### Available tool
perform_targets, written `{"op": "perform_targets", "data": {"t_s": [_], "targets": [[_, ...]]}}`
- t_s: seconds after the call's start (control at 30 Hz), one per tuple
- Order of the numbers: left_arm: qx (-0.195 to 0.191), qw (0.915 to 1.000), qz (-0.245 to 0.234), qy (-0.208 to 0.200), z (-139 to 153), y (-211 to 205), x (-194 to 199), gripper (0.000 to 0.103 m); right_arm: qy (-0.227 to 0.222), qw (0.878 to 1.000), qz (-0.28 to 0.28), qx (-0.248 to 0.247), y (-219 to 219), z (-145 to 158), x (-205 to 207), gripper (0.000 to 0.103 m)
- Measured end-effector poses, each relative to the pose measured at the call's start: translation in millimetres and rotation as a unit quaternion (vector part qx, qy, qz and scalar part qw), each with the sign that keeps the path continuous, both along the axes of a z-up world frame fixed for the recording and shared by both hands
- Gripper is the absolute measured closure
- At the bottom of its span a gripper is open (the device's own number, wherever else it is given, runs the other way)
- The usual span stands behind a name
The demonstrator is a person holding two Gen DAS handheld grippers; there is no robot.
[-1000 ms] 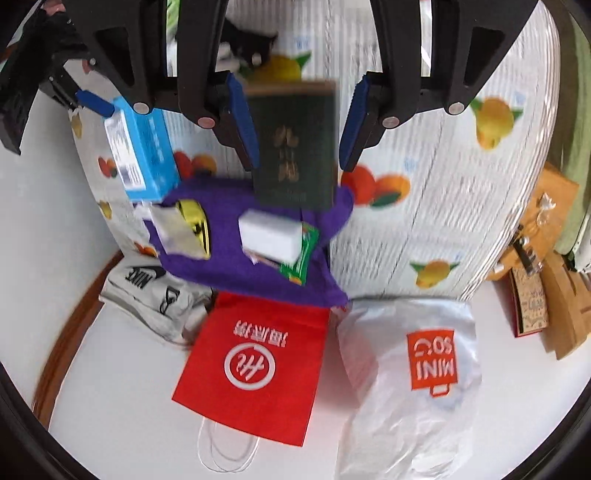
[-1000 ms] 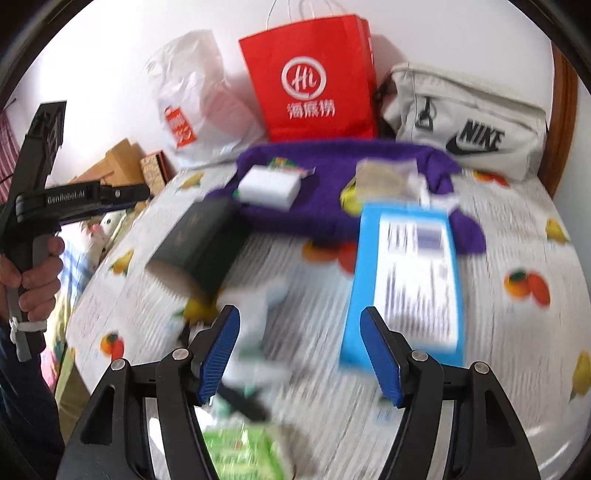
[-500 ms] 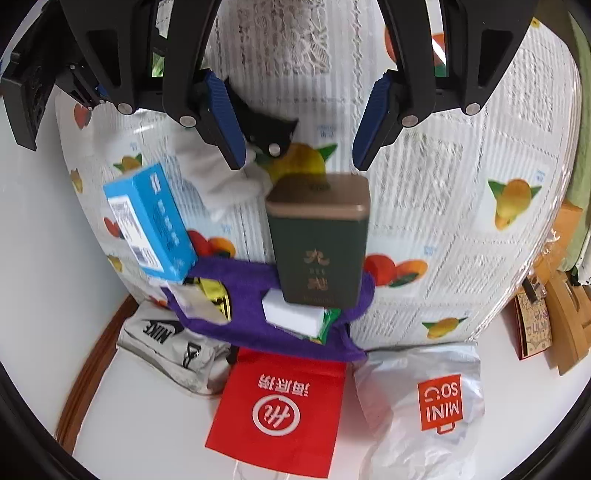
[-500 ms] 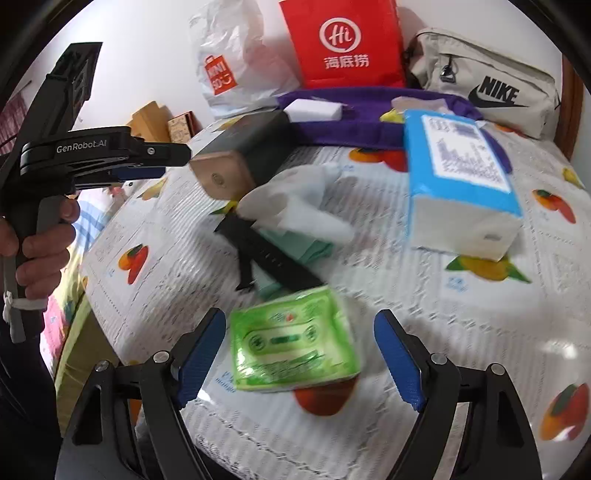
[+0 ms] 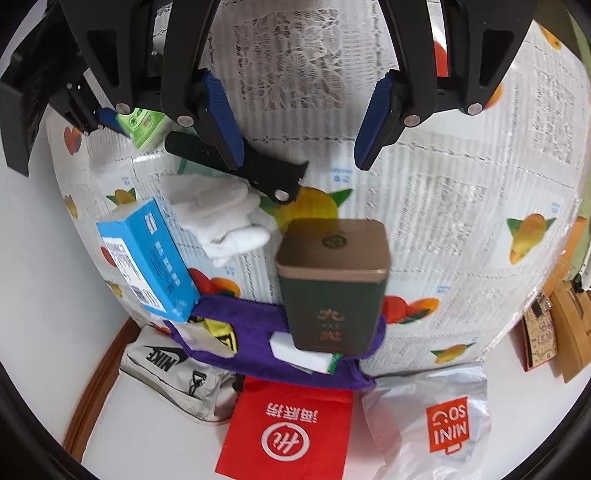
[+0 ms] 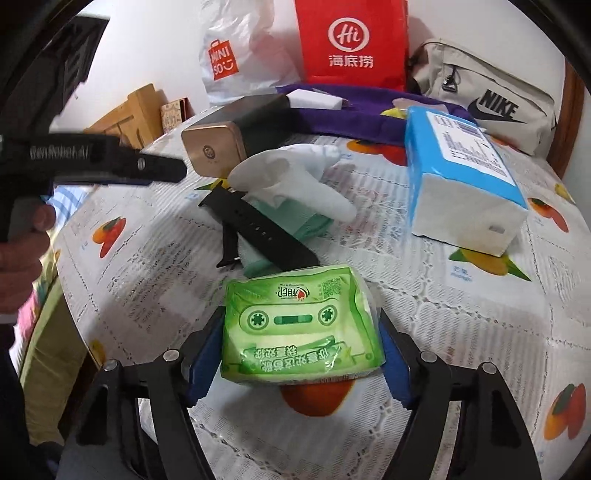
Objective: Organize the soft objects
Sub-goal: 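Grasp the green tissue pack with the right tool while the left tool moves to the white glove, then grasp the white glove with green cuff with the left tool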
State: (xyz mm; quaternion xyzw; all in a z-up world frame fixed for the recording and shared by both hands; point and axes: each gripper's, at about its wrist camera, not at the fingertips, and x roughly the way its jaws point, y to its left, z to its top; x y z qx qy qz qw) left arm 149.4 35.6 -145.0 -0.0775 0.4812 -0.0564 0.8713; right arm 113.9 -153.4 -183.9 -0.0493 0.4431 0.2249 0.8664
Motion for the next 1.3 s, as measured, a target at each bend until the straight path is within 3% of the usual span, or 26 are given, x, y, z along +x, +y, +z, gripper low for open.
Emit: {"op": "perform_targets", "data": {"t_s": [0.33, 0.4, 0.43, 0.67, 0.97, 1.07, 1.3], "targets": [[-0.010, 0.9987, -0.050, -0.004, -8.1, -39.1, 15.5, 0.043, -0.011, 0.999, -0.049, -0.002, -41.8, 10.5, 5.0, 0.029], [-0.015, 0.9981, -0.060, -0.007, -9.4, -46.2, 19.1, 0.036, -0.011, 0.998, -0.063, -0.001, -53.8, 10.3, 7.8, 0.029], [-0.013, 0.9978, -0.064, -0.009, -10.3, -50.8, 21.2, 0.032, -0.011, 0.998, -0.069, -0.002, -58.6, 9.6, 9.2, 0.029], [0.015, 0.9963, -0.084, -0.003, -21.7, -72.0, 35.8, 0.032, -0.004, 0.995, -0.102, 0.008, -85.5, 2.0, 16.3, 0.029], [0.005, 0.9989, -0.039, 0.024, -24.6, -36.4, 15.7, 0.032, -0.021, 0.995, -0.099, -0.006, -80.9, -2.3, 15.0, 0.029], [-0.023, 0.9983, -0.030, 0.045, -32.4, -30.1, 9.5, 0.032, -0.023, 0.995, -0.101, -0.004, -81.6, -2.5, 15.1, 0.029], [-0.053, 0.9976, -0.020, 0.039, -33.1, -41.1, 18.1, 0.032, -0.025, 0.995, -0.092, -0.004, -79.2, -2.9, 12.9, 0.029]]}}
